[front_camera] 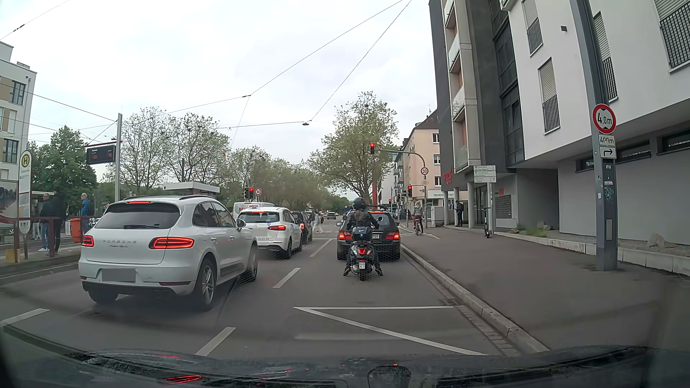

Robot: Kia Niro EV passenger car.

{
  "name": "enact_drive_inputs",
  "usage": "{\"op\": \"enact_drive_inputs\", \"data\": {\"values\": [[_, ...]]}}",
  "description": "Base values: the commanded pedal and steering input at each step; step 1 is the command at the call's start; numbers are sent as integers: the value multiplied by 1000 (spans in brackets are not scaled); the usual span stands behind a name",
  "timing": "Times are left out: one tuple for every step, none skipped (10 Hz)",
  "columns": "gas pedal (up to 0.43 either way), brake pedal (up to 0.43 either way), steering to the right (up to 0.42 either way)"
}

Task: Follow the waypoints while adhering to traffic rules and regulations

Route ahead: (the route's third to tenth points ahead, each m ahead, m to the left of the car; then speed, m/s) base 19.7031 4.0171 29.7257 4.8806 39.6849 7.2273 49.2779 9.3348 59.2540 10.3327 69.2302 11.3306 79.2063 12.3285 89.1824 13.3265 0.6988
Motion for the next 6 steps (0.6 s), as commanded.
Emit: {"op": "enact_drive_inputs", "data": {"values": [[0, 159, -15], [0, 159, -15], [0, 159, -15], [0, 159, -15], [0, 159, -15], [0, 159, -15]]}}
